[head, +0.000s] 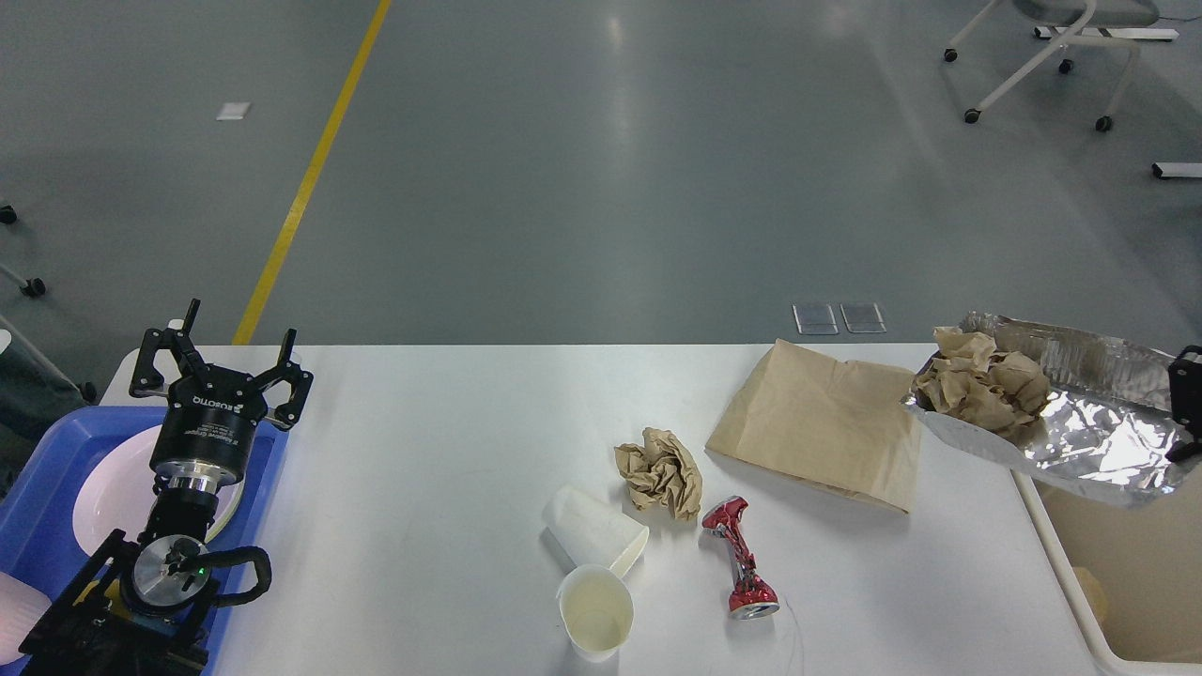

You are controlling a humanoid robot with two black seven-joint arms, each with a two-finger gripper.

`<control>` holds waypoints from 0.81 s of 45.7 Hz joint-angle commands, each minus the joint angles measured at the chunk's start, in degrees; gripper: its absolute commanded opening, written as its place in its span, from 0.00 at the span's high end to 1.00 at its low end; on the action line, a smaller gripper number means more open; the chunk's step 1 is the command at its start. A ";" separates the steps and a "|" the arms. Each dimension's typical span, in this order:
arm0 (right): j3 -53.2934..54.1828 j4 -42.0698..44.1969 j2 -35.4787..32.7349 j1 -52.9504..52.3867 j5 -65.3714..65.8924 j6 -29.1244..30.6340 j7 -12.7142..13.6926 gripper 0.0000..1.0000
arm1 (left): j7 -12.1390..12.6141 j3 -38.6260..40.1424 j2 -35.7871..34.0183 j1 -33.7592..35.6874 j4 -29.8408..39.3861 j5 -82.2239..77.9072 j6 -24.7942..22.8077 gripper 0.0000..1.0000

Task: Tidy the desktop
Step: 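Lift the foil wrapper with crumpled paper and carry it to the bin, then lower the foil into the white bin and open the right gripper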

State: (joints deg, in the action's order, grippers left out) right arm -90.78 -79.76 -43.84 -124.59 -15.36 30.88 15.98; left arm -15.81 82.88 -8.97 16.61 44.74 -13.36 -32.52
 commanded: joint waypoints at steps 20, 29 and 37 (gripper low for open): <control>21.06 26.84 -7.31 41.15 -2.39 -16.28 -0.07 1.00 | -0.01 0.00 0.00 0.00 0.00 0.00 0.00 0.04; 38.38 41.77 -1.79 63.57 -2.31 -24.37 0.20 1.00 | -0.01 0.00 0.00 0.00 0.00 0.00 0.00 0.04; 45.59 57.33 8.05 77.90 -2.31 -26.22 0.28 1.00 | 0.08 0.00 0.00 0.00 0.00 0.00 0.00 0.04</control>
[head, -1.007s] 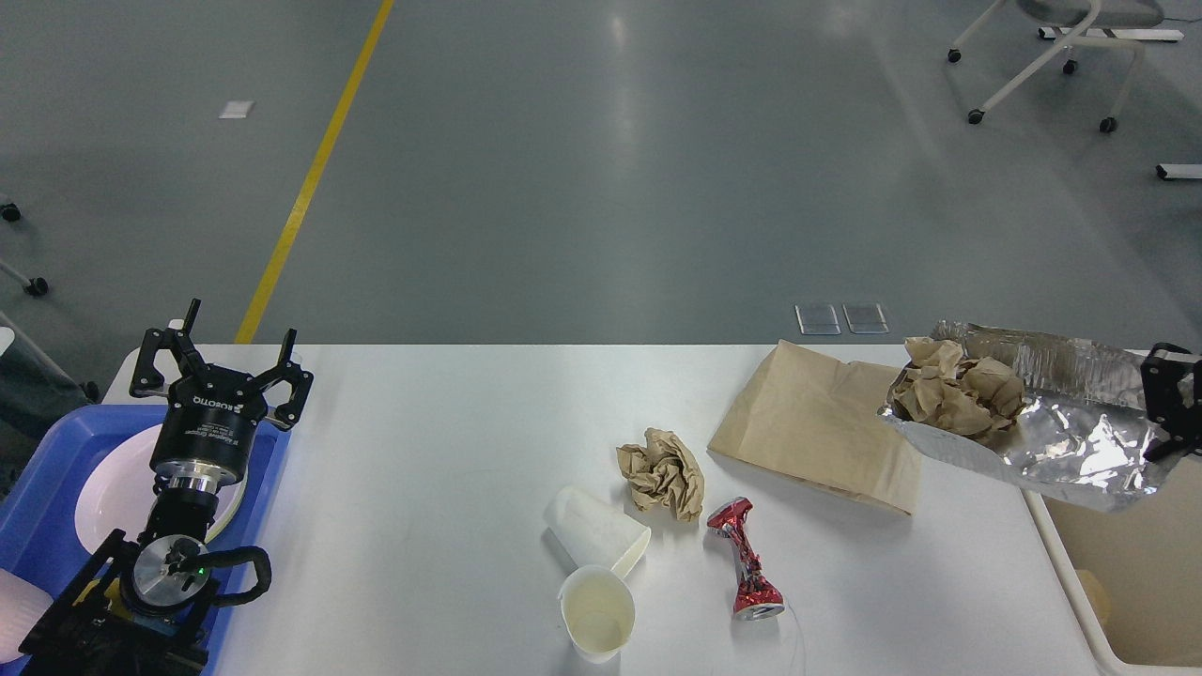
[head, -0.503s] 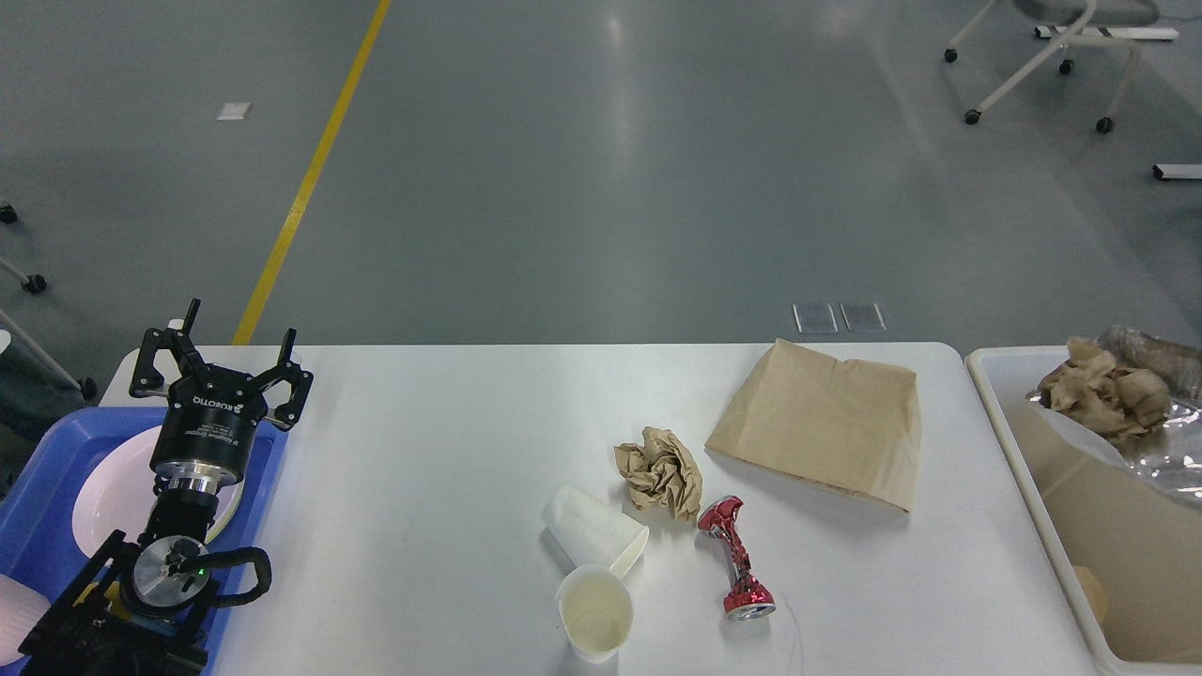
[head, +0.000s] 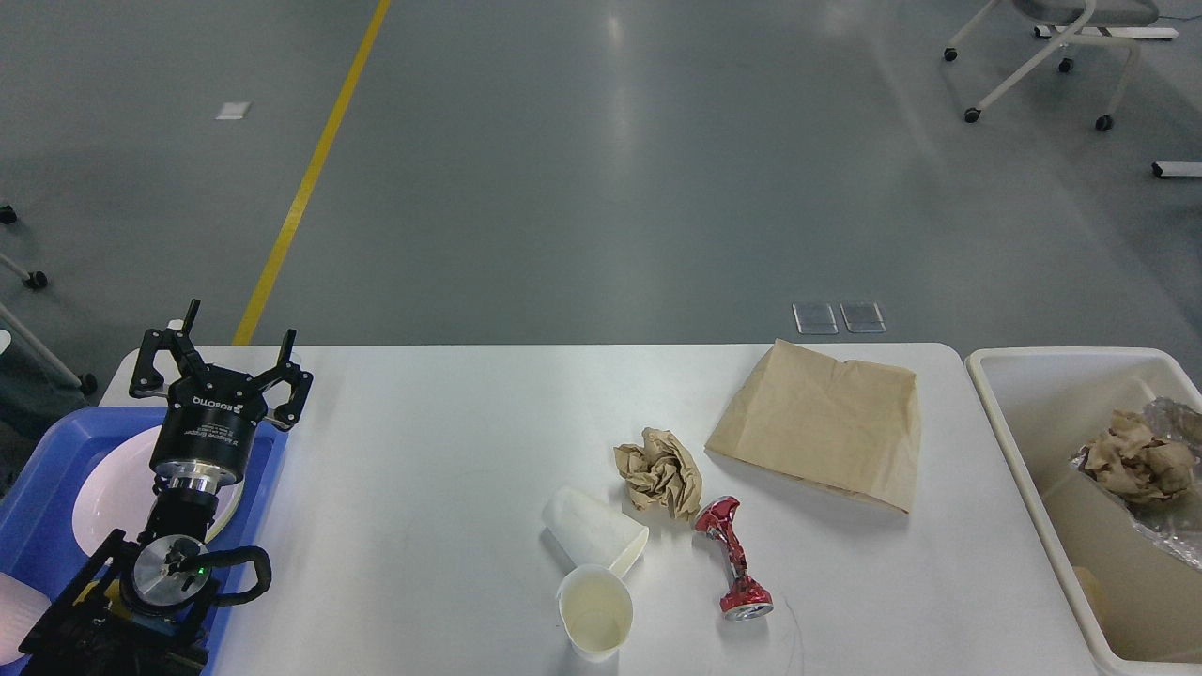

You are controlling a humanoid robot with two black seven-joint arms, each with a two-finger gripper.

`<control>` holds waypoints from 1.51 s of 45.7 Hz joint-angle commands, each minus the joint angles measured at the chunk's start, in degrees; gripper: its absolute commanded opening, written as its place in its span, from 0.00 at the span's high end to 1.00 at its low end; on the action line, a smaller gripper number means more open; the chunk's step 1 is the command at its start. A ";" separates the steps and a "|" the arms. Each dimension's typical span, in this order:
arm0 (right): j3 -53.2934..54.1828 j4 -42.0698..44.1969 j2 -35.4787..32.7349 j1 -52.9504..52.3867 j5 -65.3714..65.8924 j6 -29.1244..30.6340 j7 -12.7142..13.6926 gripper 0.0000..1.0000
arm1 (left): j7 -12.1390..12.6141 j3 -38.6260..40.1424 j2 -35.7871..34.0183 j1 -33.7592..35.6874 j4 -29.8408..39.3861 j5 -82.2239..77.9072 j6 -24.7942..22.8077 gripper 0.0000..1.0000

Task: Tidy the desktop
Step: 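Lower the foil into the white bin and open the right gripper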

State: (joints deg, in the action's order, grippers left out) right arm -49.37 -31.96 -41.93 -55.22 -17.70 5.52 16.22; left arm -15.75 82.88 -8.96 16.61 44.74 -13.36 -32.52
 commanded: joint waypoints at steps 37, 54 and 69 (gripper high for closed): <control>5.69 19.04 19.26 18.40 0.91 -6.83 0.22 0.52 | -0.07 0.00 0.00 0.00 0.00 0.00 0.00 0.04; 6.21 18.08 18.47 18.13 1.00 -12.29 0.22 0.00 | -0.07 0.00 0.00 0.00 0.00 0.00 0.00 0.04; 5.42 2.98 8.90 5.32 16.71 -9.13 0.04 0.00 | -0.07 0.00 0.00 0.00 0.00 0.00 0.00 0.04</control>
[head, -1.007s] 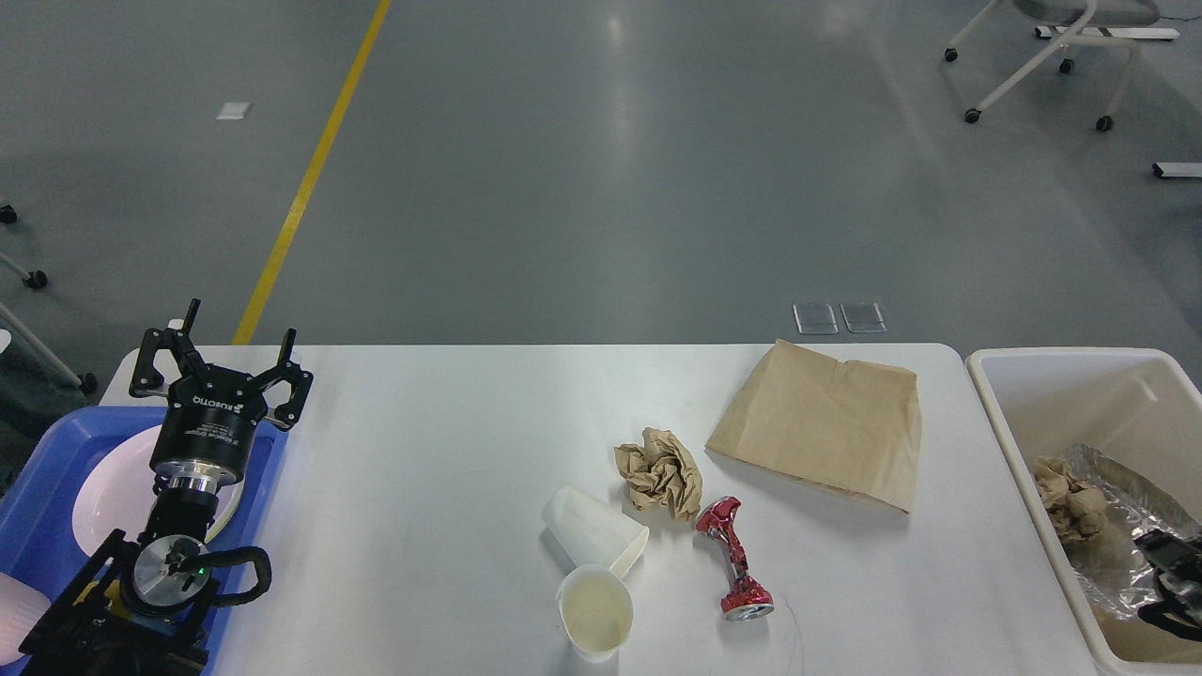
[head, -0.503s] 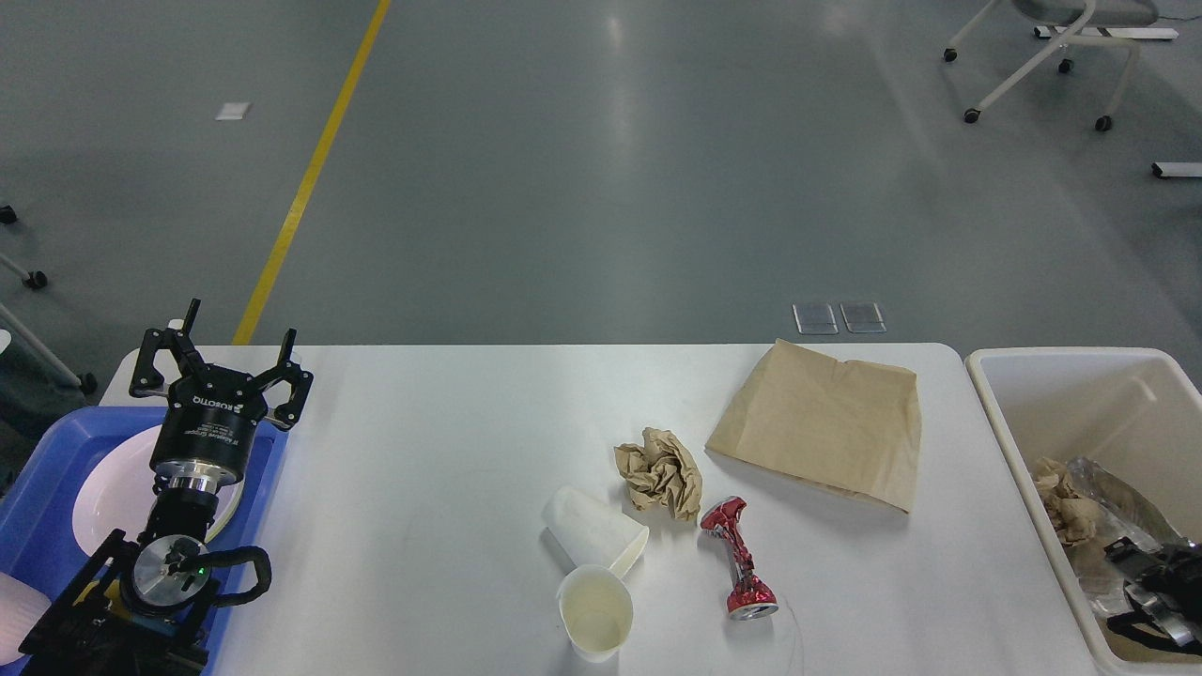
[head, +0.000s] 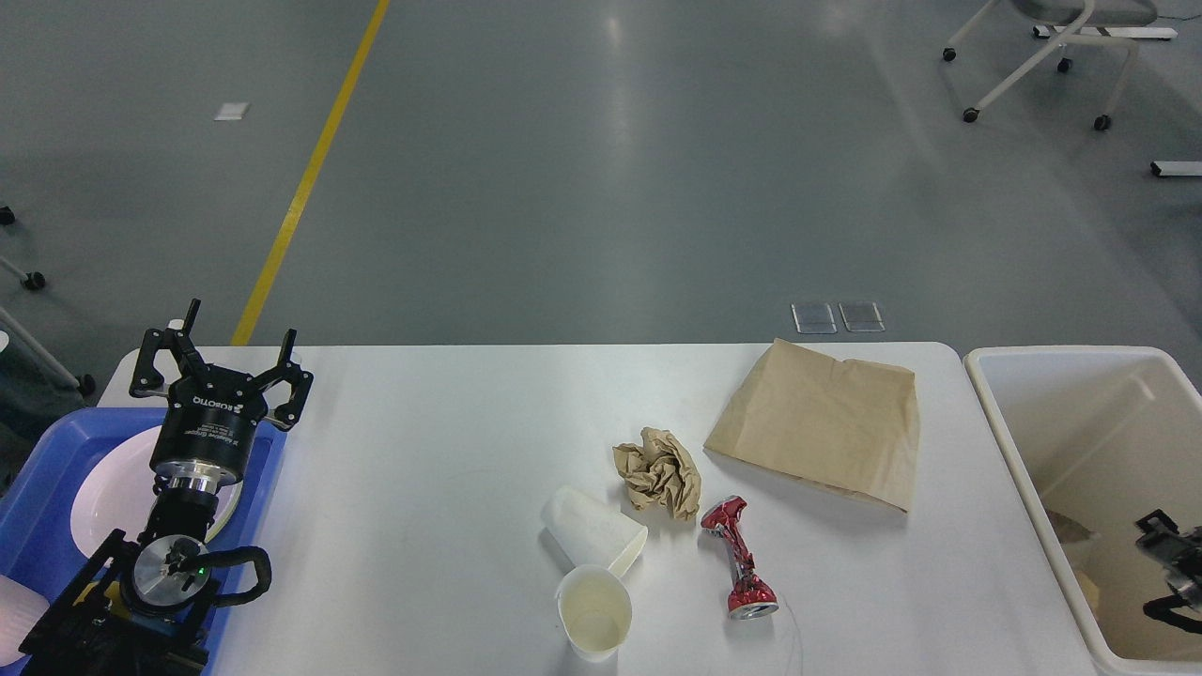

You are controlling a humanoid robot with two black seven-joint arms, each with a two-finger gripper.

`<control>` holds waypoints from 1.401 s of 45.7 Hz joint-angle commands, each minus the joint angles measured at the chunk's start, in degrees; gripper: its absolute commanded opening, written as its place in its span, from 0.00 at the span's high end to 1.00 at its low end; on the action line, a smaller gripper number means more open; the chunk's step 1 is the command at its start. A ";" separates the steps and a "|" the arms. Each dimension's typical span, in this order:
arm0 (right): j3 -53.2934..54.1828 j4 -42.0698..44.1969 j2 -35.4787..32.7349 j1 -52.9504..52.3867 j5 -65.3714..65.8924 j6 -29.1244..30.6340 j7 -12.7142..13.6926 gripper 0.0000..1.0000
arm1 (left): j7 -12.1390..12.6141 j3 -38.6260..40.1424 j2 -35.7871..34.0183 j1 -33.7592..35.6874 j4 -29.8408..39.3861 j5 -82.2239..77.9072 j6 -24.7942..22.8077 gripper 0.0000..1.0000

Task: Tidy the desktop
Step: 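Lower the foil into the white bin and open the right gripper, then move the right gripper over the brown paper bag and grasp its edge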

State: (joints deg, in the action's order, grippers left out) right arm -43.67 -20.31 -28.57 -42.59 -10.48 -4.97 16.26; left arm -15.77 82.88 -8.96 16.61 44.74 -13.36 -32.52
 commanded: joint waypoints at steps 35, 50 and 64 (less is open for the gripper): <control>-21.27 -51.31 0.34 -78.15 21.48 50.49 0.79 0.00 | 0.04 0.00 0.00 0.00 0.00 0.00 0.00 0.04; -24.62 -77.77 2.02 -100.57 12.33 50.32 0.35 0.00 | -0.05 0.00 0.00 0.00 0.00 0.00 0.00 0.04; -25.32 -79.69 8.62 -104.54 4.32 46.10 -3.34 0.03 | -0.05 0.00 0.00 0.00 0.00 0.00 0.00 0.04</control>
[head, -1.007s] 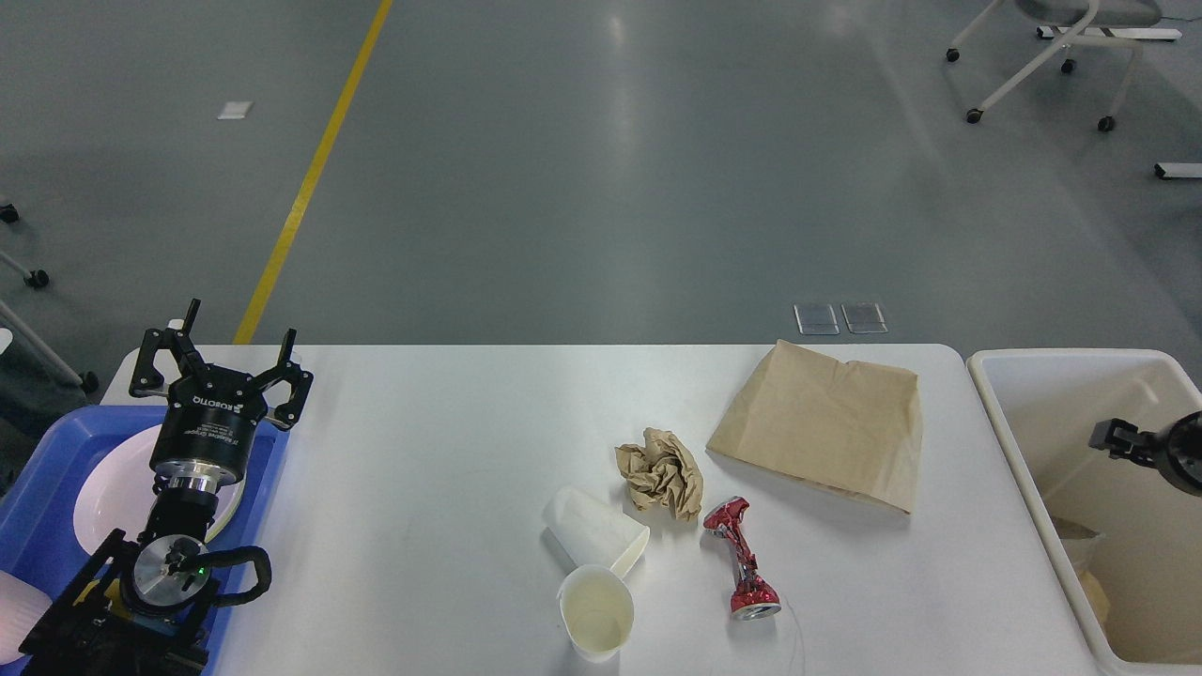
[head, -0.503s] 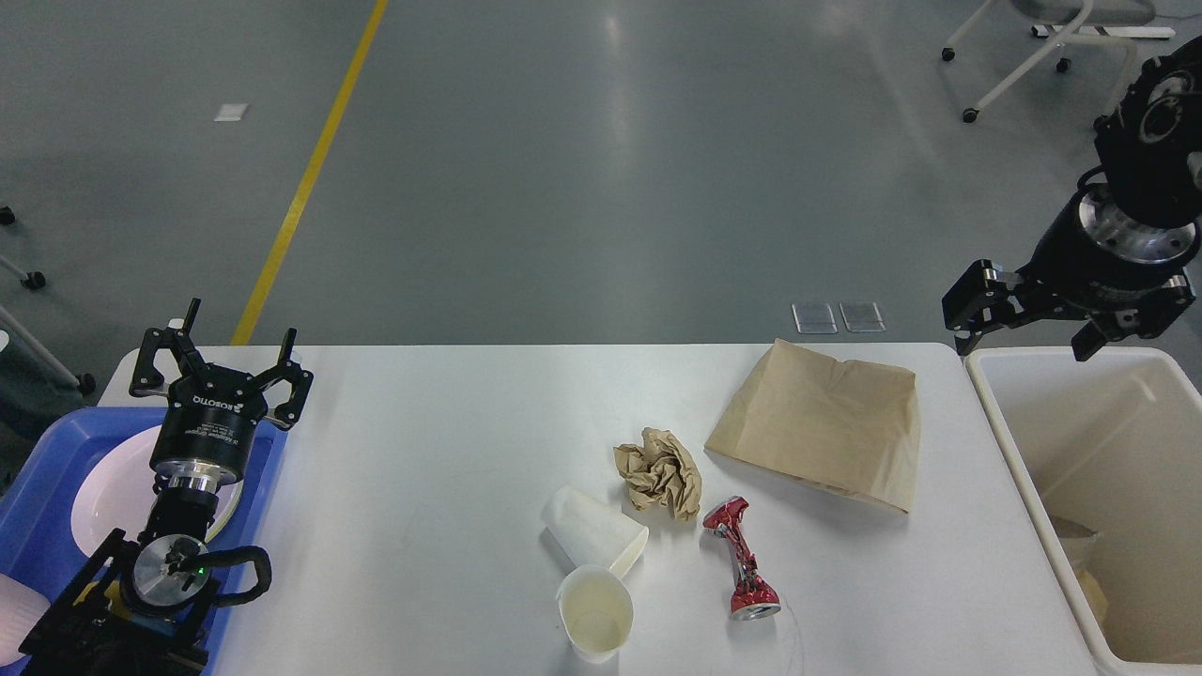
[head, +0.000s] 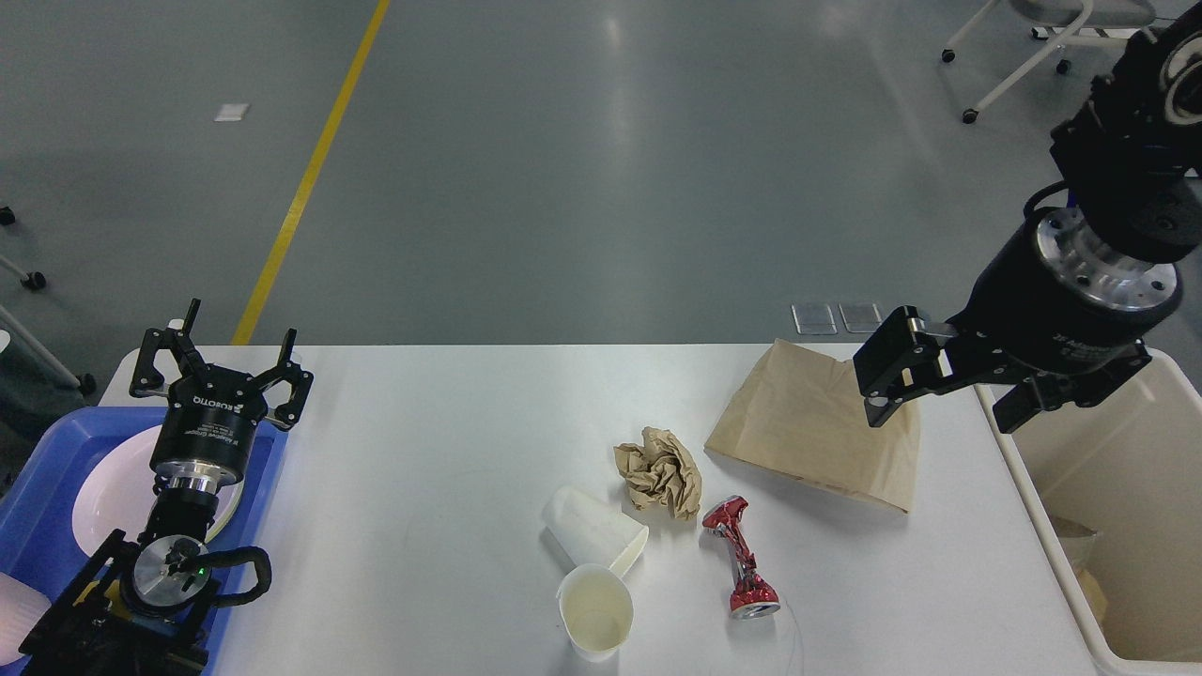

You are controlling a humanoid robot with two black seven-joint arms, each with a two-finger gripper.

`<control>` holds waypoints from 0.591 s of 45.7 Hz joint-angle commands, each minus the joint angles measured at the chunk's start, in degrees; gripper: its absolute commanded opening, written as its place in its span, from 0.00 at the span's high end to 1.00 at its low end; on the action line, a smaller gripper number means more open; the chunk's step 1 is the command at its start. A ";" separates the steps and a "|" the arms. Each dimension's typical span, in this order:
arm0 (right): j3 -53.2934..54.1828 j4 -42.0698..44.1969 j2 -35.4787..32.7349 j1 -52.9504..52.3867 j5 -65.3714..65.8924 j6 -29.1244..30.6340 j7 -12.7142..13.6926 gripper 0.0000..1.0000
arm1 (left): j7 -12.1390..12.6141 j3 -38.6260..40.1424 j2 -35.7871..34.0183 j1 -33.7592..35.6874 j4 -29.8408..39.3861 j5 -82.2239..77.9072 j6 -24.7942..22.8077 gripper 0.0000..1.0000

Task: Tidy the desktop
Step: 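Move the right gripper over the brown paper bag and grasp its edge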

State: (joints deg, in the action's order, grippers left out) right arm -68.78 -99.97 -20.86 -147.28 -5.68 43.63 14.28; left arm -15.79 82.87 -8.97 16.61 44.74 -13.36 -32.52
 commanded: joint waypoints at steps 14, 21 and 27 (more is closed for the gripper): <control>-1.36 1.36 1.09 5.51 0.94 -3.90 -1.63 0.02 | -0.03 0.01 0.00 0.00 0.00 0.00 0.00 0.04; -2.23 2.23 0.47 8.32 1.20 -8.38 -1.54 0.02 | 0.06 0.01 0.00 0.00 0.00 0.00 0.00 0.04; -3.73 5.57 -0.41 13.50 1.03 -14.01 -1.54 0.02 | -0.03 0.01 0.00 0.00 0.00 0.00 0.00 0.04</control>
State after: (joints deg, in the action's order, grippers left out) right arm -71.56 -97.14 -20.46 -138.03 -4.57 34.10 12.74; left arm -15.78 82.87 -8.97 16.61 44.74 -13.36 -32.52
